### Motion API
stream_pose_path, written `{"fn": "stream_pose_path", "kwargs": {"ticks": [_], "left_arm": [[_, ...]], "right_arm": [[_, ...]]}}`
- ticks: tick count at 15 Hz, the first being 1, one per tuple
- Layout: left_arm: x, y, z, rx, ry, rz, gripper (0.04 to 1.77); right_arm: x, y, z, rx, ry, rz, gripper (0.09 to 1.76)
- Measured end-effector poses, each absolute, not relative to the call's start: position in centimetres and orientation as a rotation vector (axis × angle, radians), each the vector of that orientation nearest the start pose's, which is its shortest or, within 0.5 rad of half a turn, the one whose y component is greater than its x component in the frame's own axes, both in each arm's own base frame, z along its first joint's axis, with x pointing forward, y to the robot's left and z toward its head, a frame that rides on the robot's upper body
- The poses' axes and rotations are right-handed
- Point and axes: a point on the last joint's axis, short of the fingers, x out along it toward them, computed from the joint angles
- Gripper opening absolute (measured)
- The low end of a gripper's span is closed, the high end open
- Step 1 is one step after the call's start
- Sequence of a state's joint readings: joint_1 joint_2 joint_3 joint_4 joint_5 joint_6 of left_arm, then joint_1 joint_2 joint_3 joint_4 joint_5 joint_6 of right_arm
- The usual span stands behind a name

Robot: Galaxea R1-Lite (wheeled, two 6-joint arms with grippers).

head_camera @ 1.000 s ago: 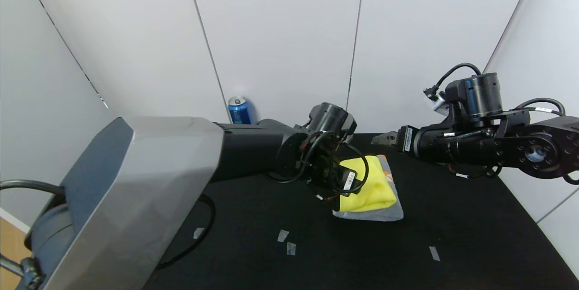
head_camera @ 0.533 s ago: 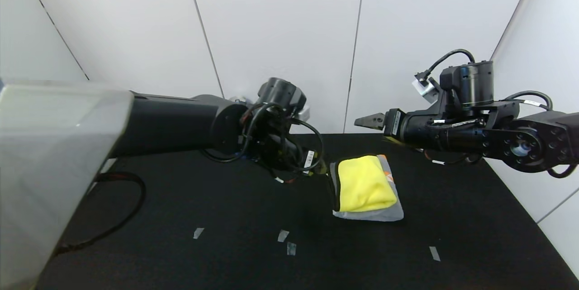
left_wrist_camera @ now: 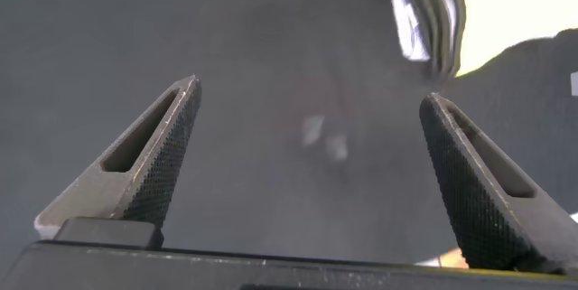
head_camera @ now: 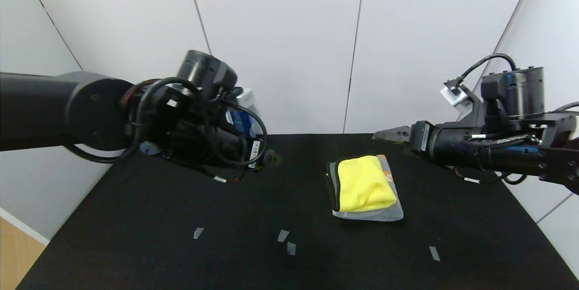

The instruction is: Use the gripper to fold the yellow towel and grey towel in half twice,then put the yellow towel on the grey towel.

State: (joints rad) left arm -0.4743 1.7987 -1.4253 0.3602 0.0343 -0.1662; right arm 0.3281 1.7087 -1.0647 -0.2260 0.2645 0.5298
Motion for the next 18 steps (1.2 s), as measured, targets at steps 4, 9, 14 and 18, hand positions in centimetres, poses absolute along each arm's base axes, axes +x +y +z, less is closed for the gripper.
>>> {"fn": "stream_pose_path", "kwargs": {"ticks": [4, 9, 14, 18], "left_arm": [[24.2, -10.6, 25.4, 0.019, 0.685, -0.321, 1.71], [15.4, -5.4, 27.6, 0.045, 0.533, -0.279, 1.71], [6.6, -1.8, 27.8, 0.077, 0.400, -0.194, 1.72], [0.6, 0.2, 25.8, 0.106, 0.326, -0.139, 1.72]], "right_arm": [[24.3, 7.9, 22.6, 0.395, 0.594, 0.340, 1.70], [15.9, 4.9, 25.3, 0.297, 0.617, 0.227, 1.70], [7.8, 2.2, 26.3, 0.264, 0.575, 0.129, 1.70], [2.5, 0.4, 26.1, 0.290, 0.512, 0.059, 1.70]]}}
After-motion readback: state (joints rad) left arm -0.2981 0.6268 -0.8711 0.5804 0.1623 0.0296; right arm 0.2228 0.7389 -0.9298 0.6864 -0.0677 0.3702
